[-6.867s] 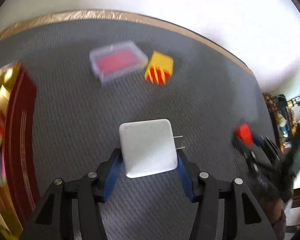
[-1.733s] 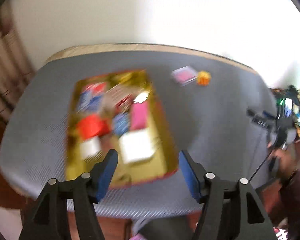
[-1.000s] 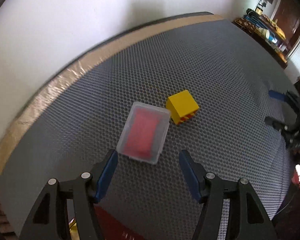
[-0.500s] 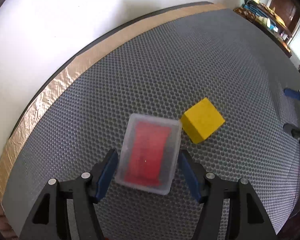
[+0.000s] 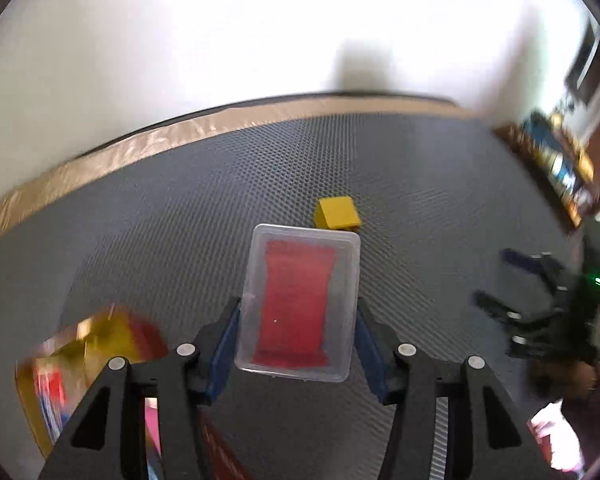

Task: Organize rigid objects
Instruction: 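Lift the clear box with the left gripper while the right gripper grasps the yellow cube, then carry the clear box into the tin and open the left gripper while the right gripper carries the yellow cube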

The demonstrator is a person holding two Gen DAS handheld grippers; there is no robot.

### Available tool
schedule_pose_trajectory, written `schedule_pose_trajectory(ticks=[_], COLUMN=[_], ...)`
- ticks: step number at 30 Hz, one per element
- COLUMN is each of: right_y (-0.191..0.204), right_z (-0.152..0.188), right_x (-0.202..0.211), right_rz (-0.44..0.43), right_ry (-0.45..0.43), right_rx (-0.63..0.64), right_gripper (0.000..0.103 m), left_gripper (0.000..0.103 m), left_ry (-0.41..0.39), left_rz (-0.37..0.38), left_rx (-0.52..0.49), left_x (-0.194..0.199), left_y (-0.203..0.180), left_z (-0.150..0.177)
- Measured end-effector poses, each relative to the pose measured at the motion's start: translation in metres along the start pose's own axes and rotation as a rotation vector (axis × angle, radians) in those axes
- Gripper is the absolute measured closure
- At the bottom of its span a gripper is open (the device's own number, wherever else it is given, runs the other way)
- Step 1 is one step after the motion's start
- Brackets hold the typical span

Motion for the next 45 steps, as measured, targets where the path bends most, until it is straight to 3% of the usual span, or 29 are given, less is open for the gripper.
schedule_pose_trajectory(ticks=[5, 7, 9, 13, 19, 28, 31, 33, 34, 39, 45], right_y=[0.042, 0.061, 0.076, 0.106, 0.121, 0.133, 0.139, 0.143, 0.143, 0.136, 0.123], right_z=[-0.036, -0.051, -0.062, -0.080, -0.088, -0.085, -0.084, -0.080, -0.078, -0.076, -0.066], right_x=[-0.003, -0.013, -0.026, -0.057, -0.090, -0.123, -0.131, -0.137, -0.140, -0.135, -0.071], right_rz=[-0.233, -0.303, -0.363, -0.422, -0.436, -0.480, -0.493, -0.499, -0.503, -0.478, -0.503], right_ry=[-0.075, -0.100, -0.090, -0.038, 0.030, 0.152, 0.188, 0.224, 0.250, 0.265, 0.144], right_rx=[0.085, 0.161, 0.209, 0.323, 0.445, 0.593, 0.619, 0.646, 0.651, 0.629, 0.415], right_gripper=[0.009, 0.011, 0.021, 0.022, 0.023, 0.036, 0.048, 0.066, 0.068, 0.068, 0.068], left_gripper=[0.048, 0.048, 0.048, 0.048, 0.048, 0.048, 0.048, 0.048, 0.048, 0.048, 0.048], left_ry=[-0.067, -0.088, -0.092, -0.079, -0.084, -0.087, -0.074, -0.064, -0.064, -0.083, -0.118], left_rz=[-0.059, -0.121, -0.156, -0.185, -0.220, -0.200, -0.190, -0.194, -0.194, -0.212, -0.246], left_rx=[0.102, 0.123, 0.154, 0.231, 0.272, 0.344, 0.358, 0.364, 0.367, 0.375, 0.390], left_x=[0.059, 0.080, 0.099, 0.129, 0.141, 0.163, 0.160, 0.159, 0.161, 0.168, 0.181], left_y=[0.006, 0.018, 0.022, 0.035, 0.047, 0.058, 0.060, 0.061, 0.061, 0.064, 0.072], left_z=[0.034, 0.048, 0.066, 0.098, 0.116, 0.131, 0.134, 0.136, 0.136, 0.137, 0.140])
Point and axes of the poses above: each gripper's, at about its wrist camera, not at the fingertips, and x roughly against the way its jaws point, y to its left, z to its underside, the point moved 3 cm from there along -x, roughly the way its jaws point, and after that the axes turned 15 degrees about -y, right-handed, at the moved point
